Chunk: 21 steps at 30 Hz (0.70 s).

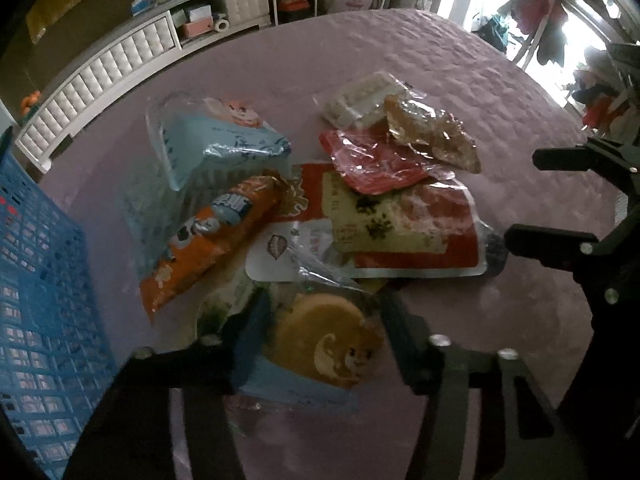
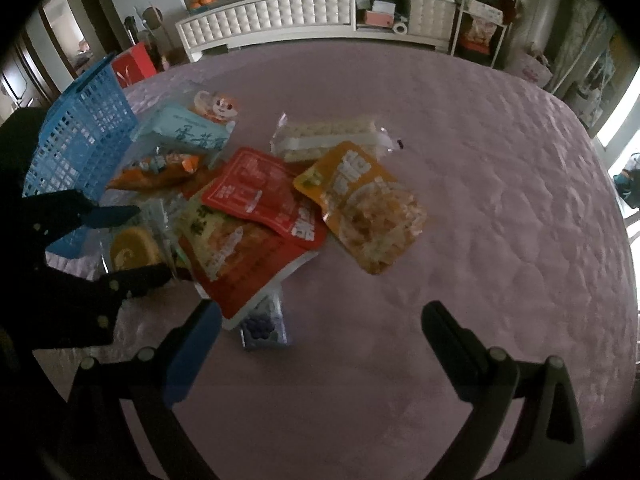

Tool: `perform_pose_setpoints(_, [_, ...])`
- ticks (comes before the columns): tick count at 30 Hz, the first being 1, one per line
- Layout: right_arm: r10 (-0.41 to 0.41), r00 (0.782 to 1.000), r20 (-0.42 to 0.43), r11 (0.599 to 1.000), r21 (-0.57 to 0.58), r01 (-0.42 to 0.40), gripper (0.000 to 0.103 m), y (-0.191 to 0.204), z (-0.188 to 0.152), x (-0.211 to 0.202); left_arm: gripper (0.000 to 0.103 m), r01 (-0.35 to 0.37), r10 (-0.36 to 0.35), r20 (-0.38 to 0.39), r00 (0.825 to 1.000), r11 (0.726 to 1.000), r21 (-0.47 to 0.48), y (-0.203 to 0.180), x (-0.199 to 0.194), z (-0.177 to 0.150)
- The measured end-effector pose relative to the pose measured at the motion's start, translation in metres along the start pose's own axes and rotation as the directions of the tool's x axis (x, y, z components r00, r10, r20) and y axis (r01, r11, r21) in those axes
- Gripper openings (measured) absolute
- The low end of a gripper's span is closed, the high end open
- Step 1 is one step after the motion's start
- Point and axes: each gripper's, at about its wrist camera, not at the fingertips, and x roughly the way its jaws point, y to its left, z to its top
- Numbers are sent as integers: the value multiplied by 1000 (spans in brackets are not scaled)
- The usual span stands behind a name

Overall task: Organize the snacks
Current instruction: 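Lower both tools toward the snack pile, left toward a round-cake bag, then grasp a clear cake bag with left tool while right grasps red-yellow sausage bag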

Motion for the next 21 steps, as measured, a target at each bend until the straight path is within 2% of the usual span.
perform_pose_setpoints(3, [8,1000,8,1000,-1,-8,102,-2,0,-5,38,5,-5,11,1000,1000,-22,2,-8,-2])
perform_pose_setpoints(5, [15,1000,14,1000,-11,-15,102,-1,2,-8,27,3,-2,30,1000,999,-33,2,-18,-5])
perform_pose_setpoints(6, [21,1000,17,1000,-19,-21,102,0,2,-11,26,5,-3,47,999,999,-40,2,-25,-7])
perform_pose_setpoints(9, [53,998,32,997,-55,-51,99,6,5,-15,23,-19,25,82,996,998,-65,4,-40,-10])
perform_pose_setpoints(11, [85,996,27,994,-76,-82,88,11,8,-14,22,-34,42,97,994,996,-87,7,-46,-13])
perform_pose_setpoints(16, [167,986,-23,980,-105,-168,79,26,18,5,21,-25,43,113,993,987,-158,19,-57,-20])
perform_pose_setpoints(21, [194,978,-79,966,-160,-204,78,49,23,24,20,-43,64,109,992,982,-186,30,-62,-27])
